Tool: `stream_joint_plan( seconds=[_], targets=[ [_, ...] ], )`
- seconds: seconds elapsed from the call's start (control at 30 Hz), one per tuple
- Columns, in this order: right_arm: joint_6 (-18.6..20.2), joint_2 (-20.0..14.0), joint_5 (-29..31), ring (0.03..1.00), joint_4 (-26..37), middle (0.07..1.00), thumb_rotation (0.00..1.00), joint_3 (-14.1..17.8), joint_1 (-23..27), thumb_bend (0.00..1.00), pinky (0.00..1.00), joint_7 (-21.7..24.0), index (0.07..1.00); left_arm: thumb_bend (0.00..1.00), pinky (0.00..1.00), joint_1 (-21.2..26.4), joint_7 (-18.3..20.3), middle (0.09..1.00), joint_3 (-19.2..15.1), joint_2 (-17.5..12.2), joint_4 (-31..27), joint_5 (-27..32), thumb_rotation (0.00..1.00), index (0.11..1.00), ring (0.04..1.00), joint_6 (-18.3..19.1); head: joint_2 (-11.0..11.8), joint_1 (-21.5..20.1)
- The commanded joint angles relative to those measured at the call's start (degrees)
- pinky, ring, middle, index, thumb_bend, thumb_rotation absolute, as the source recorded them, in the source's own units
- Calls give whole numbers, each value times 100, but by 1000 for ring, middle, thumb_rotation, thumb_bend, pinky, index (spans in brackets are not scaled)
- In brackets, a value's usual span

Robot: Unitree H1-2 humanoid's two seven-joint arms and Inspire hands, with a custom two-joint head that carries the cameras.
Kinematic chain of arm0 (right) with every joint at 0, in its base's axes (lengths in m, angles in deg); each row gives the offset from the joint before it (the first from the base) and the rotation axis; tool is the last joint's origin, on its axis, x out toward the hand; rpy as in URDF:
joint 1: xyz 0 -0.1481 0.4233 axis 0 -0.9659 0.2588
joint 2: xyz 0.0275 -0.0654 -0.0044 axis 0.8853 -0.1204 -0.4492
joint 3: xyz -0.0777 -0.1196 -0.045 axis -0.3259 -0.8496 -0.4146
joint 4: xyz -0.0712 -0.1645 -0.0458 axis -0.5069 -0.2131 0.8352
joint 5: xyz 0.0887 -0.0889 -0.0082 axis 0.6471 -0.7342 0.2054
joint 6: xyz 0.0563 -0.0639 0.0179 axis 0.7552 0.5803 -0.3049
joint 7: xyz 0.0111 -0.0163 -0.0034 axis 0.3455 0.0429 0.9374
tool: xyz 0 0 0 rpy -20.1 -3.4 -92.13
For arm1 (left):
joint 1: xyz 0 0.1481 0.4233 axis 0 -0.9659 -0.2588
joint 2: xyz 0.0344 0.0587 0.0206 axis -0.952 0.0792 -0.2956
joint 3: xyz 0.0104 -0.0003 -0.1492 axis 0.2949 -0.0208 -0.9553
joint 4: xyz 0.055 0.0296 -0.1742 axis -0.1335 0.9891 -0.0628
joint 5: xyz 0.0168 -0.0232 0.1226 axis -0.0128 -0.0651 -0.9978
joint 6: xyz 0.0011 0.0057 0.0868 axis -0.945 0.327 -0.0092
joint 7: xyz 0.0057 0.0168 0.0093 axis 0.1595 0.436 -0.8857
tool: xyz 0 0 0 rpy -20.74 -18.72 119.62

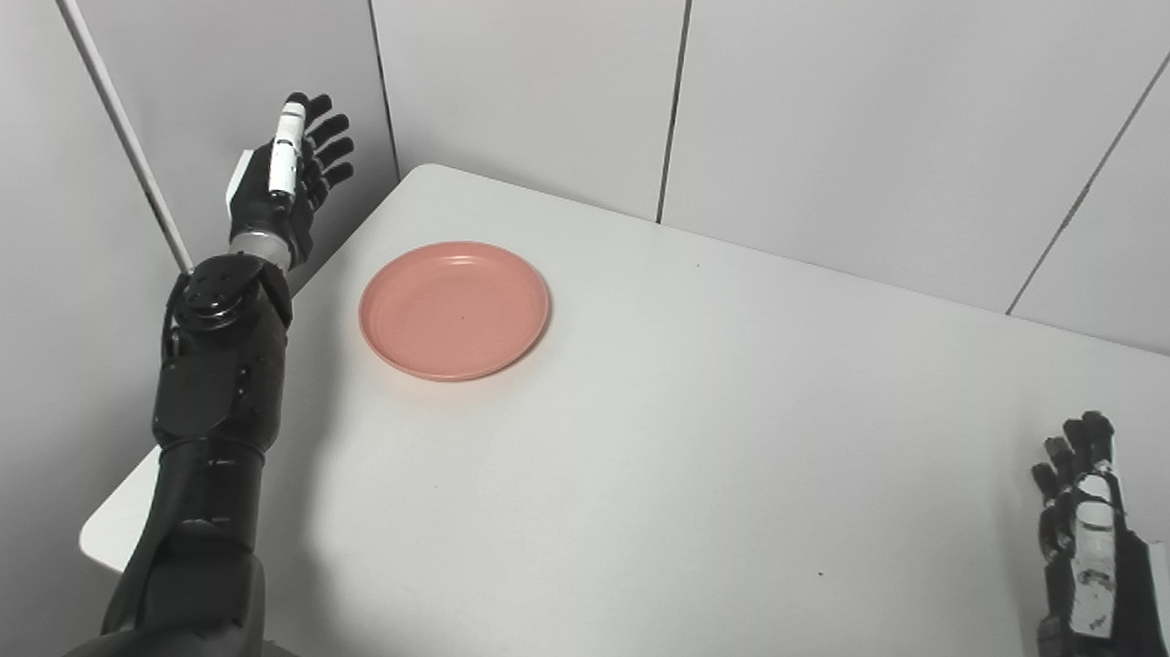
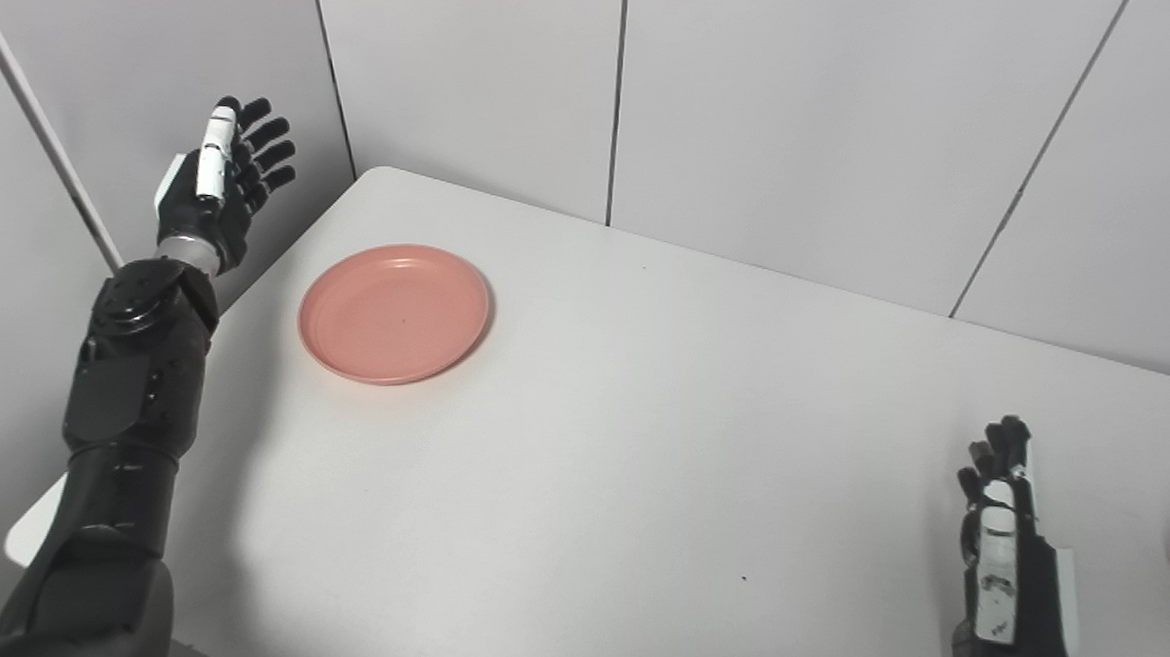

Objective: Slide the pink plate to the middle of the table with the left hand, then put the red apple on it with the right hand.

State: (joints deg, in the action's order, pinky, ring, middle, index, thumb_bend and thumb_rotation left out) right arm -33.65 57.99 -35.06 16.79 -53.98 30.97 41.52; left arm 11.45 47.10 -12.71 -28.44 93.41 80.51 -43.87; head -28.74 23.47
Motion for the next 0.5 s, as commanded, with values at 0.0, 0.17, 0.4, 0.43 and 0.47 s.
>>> stream_joint_plan(
  seconds=[0.0, 0.17, 0.4, 0.43, 0.47],
  targets=[
    [36, -130, 0, 1000, -389, 1000, 1000, 87, -388, 152, 1000, 67, 1000, 328, 882, 215, 54, 876, -31, -193, -91, 62, 1000, 863, 879, -241, -14, -4],
    [80, -113, 49, 1000, -335, 1000, 1000, 101, -412, 144, 1000, 70, 1000, 324, 876, 128, 11, 869, -25, -115, -48, 59, 1000, 848, 870, -195, -41, 1],
    [99, -124, 33, 1000, -292, 1000, 1000, 96, -427, 156, 1000, 72, 1000, 313, 892, 61, 130, 874, 5, -48, 111, 113, 1000, 856, 878, -312, -67, -5],
    [94, -125, 20, 1000, -291, 1000, 1000, 95, -427, 157, 1000, 69, 1000, 316, 901, 57, 146, 879, 9, -41, 128, 124, 1000, 861, 885, -325, -67, -5],
    [103, -128, 21, 1000, -285, 1000, 1000, 92, -428, 157, 1000, 75, 1000, 318, 903, 49, 137, 881, 12, -20, 131, 120, 1000, 863, 886, -337, -67, -8]
  ],
)
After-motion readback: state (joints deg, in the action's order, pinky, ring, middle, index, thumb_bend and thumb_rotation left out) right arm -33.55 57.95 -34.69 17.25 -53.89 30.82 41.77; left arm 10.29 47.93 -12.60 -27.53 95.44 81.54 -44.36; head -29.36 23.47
